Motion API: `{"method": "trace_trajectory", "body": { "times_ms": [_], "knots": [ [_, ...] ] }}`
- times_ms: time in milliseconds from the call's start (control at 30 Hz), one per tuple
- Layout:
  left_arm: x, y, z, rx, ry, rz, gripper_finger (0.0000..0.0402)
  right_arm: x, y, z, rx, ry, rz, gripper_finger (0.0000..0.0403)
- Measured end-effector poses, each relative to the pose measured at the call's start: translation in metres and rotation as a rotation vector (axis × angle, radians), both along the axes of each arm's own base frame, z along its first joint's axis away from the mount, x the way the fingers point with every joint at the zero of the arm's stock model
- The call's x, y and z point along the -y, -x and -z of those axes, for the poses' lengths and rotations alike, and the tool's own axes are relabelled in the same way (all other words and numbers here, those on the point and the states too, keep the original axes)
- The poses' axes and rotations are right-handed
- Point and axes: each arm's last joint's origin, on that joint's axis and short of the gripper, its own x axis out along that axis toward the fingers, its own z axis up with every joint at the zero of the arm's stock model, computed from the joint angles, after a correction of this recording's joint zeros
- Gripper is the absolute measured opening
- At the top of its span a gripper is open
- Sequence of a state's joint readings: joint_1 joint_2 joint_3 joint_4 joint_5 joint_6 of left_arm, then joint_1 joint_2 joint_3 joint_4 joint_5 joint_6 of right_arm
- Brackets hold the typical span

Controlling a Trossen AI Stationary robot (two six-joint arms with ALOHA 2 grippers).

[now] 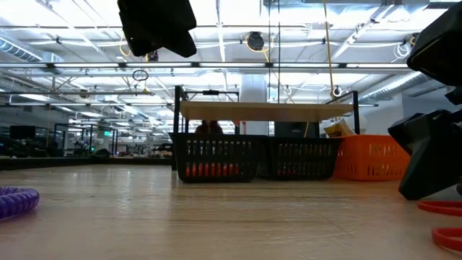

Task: Pick & Place Office Desk Supplies
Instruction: Put the orange rubber band into the right black bin

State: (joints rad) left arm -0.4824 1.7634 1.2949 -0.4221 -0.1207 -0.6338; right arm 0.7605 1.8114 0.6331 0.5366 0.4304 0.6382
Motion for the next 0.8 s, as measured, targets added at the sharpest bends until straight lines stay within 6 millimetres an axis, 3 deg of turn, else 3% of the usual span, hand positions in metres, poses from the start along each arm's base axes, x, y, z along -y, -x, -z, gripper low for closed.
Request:
{"method": "trace_trajectory", "body": {
  "times_ms": [800],
  "knots": [
    [0.000, 0.000, 0.000, 0.000, 0.000, -0.001, 0.0124, 0.008, 0.008, 0.011, -0.107, 0.155, -0.034, 0.0152]
  ]
}}
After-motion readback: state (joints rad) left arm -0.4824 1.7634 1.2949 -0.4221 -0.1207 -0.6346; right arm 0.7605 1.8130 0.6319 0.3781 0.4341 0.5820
